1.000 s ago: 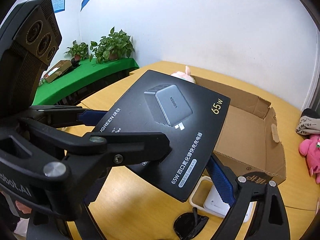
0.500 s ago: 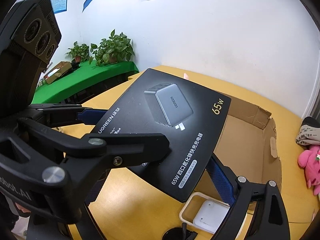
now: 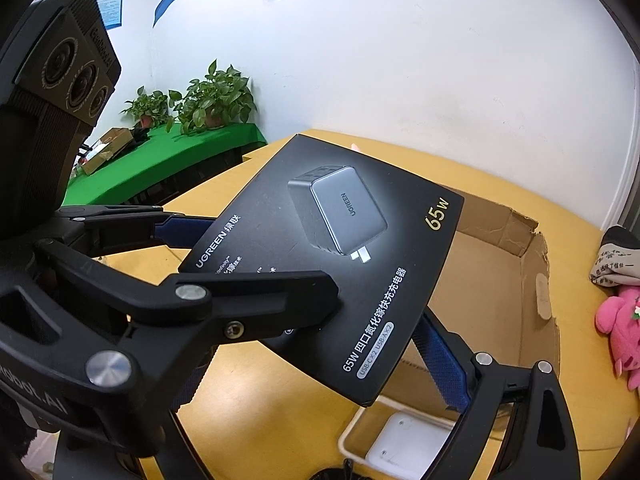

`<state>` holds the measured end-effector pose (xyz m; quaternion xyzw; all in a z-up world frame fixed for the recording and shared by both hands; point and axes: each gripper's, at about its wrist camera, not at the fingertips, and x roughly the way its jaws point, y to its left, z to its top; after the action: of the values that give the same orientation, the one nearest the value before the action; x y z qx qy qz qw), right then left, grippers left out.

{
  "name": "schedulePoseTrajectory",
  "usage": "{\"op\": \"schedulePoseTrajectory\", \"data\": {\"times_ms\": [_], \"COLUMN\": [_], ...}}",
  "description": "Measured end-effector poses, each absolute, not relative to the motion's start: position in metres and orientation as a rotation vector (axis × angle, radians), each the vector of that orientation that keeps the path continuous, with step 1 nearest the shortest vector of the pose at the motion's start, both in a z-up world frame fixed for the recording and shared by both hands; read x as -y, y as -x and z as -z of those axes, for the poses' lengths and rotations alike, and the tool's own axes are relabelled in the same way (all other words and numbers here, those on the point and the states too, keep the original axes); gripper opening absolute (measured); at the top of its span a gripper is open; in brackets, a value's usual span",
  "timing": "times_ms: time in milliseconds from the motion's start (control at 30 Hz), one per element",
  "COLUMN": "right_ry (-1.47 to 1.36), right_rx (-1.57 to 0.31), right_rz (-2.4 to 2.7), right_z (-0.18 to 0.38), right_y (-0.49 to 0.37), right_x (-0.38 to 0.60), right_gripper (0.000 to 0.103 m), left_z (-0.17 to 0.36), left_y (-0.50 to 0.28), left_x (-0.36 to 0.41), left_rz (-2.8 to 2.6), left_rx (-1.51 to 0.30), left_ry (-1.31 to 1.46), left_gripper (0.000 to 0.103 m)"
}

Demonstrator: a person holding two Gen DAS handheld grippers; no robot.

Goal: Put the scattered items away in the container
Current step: 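Carry the held charger box toward the cardboard box with both grippers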

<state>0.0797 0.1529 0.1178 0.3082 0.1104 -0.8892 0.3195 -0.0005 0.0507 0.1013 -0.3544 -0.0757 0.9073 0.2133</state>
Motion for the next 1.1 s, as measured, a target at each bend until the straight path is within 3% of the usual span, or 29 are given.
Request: {"op": "schedulePoseTrajectory", "data": {"times_ms": [1100], "right_ry": [-0.874], "right_rx": [-0.301], "right_rz": [2.36], "right_z": [-0.142], "right_y": [0.061], "right_x": [-0.136], "right_gripper": [0.096], "left_z": [-0.115], "left_y": [0.137], "left_x": [-0.06], "left_rz": [-2.496], "left_rx": [0.088], "left_ry": [0.98], "left_gripper": [0.077]}}
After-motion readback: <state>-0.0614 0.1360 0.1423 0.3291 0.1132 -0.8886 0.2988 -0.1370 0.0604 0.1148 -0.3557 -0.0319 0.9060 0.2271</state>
